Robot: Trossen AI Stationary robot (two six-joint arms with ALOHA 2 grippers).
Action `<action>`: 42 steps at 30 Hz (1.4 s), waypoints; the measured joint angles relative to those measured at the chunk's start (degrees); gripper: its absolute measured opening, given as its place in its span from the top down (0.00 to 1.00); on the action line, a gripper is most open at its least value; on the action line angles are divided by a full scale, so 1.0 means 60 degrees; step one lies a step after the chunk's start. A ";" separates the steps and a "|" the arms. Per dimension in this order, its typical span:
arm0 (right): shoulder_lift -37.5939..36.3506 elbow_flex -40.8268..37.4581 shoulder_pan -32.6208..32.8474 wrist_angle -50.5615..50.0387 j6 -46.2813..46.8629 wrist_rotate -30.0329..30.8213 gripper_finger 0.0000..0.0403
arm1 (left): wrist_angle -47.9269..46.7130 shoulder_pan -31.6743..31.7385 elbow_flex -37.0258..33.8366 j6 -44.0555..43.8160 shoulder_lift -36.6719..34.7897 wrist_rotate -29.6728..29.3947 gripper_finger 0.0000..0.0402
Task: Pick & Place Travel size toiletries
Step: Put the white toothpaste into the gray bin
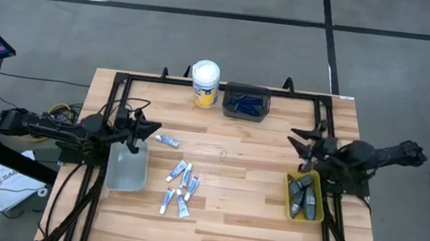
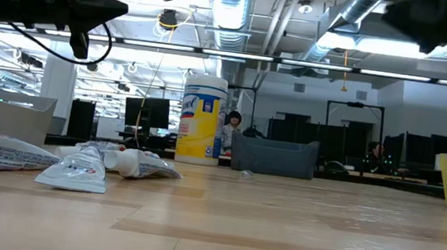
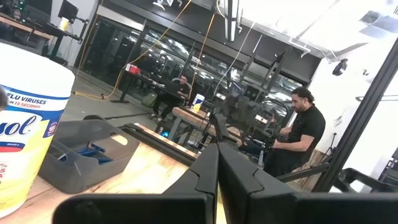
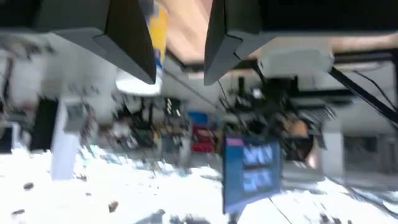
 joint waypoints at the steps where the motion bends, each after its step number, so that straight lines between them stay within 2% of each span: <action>1: -0.0375 0.0000 0.0000 -0.0111 -0.0192 -0.0194 0.69 | 0.0012 0.0003 0.0000 0.0000 0.0003 -0.0001 1.00; 5: -0.1908 0.0001 -0.0007 -0.1191 -0.0210 -0.0893 0.72 | 0.0045 0.0003 -0.0002 0.0000 -0.0001 -0.0001 1.00; 10: -0.1793 -0.0066 0.0021 -0.1827 0.0340 -0.1474 0.78 | 0.0095 0.0003 0.0000 0.0009 0.0049 -0.0012 1.00; 19: -0.1884 -0.1602 0.0059 -0.1801 0.1541 -0.2232 0.90 | 0.0207 0.0003 0.0000 0.0078 0.0072 -0.0013 1.00; 24: -0.1862 -0.1981 0.0058 -0.1519 0.1560 -0.3427 0.99 | 0.0285 0.0003 0.0000 0.0091 0.0072 -0.0052 1.00; 30: -0.1860 -0.1985 0.0058 -0.1850 0.1249 -0.4697 0.99 | 0.0290 0.0003 0.0000 0.0091 0.0089 -0.0023 1.00; 37: -0.1749 -0.1989 -0.0219 -0.1830 0.0981 -0.4753 0.97 | 0.0254 -0.0016 0.0031 -0.0241 0.0844 0.0803 1.00; 42: -0.1746 -0.1993 -0.0357 -0.1836 0.0981 -0.4751 0.96 | 0.0290 -0.0016 0.1246 0.0638 0.1695 0.1358 0.93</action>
